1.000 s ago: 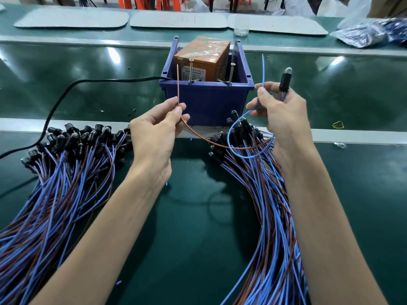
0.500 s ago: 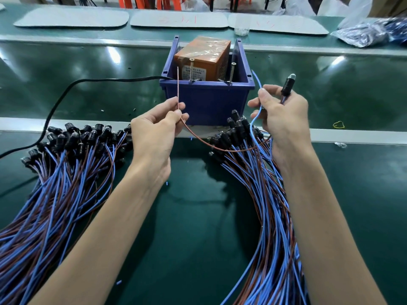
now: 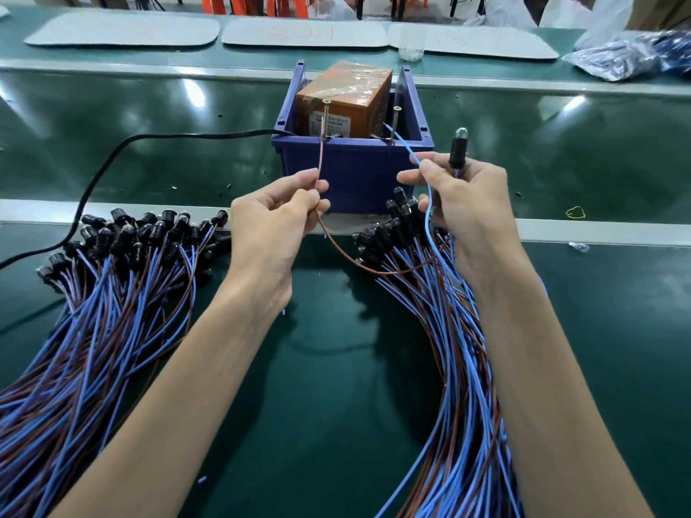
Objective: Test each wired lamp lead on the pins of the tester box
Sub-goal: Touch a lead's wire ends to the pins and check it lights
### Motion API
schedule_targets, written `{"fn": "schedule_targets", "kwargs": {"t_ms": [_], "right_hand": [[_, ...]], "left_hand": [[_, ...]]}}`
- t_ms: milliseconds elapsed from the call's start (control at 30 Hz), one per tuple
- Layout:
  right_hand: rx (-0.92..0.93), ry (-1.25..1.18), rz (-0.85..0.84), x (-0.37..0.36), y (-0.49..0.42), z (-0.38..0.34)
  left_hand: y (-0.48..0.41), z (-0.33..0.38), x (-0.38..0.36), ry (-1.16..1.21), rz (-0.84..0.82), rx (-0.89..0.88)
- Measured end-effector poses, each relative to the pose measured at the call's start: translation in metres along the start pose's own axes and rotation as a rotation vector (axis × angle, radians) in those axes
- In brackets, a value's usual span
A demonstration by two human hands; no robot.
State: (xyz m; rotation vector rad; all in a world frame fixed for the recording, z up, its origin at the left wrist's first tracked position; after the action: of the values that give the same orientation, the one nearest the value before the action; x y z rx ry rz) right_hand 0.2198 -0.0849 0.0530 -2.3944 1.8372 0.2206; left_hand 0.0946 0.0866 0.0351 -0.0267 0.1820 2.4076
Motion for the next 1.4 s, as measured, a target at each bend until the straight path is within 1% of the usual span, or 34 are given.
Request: {"fn": "schedule_targets", "kwargs": {"t_ms": [333, 733, 1133, 1267, 1400], "right_hand": [[0.009, -0.065, 0.012, 0.006, -0.003, -0.004], [-0.004, -0.166, -0.015, 0.003, -0.001, -0.009], [0.000, -0.193, -0.069, 0.000, -0.003, -0.010], [0.011, -0.236, -0.051, 0.000, -0.004, -0.011], [0.015, -0.221, -0.060, 0.001, -0.004, -0.011]], "left_hand": [[0.008, 0.008, -0.008, -0.102, -0.044, -0.060], [0.011, 0.011, -0.010, -0.099, -0.054, -0.069], [0.011, 0.011, -0.011, -0.089, -0.060, -0.072], [0.011, 0.011, -0.011, -0.084, -0.051, -0.074], [0.011, 0.010, -0.012, -0.087, -0.053, -0.075]]}}
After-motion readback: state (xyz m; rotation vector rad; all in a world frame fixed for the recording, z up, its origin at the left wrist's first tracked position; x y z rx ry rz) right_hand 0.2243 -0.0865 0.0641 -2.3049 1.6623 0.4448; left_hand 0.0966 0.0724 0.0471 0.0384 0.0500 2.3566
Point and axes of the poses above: each hand's wrist, its own y-axis away from the middle knuckle, its own x-axis out of the back of the hand, z = x × y, the point moved 9 cm from there along -y, towards the middle knuckle, and after that the axes turned 9 degrees about -y, right-handed, at the moved point
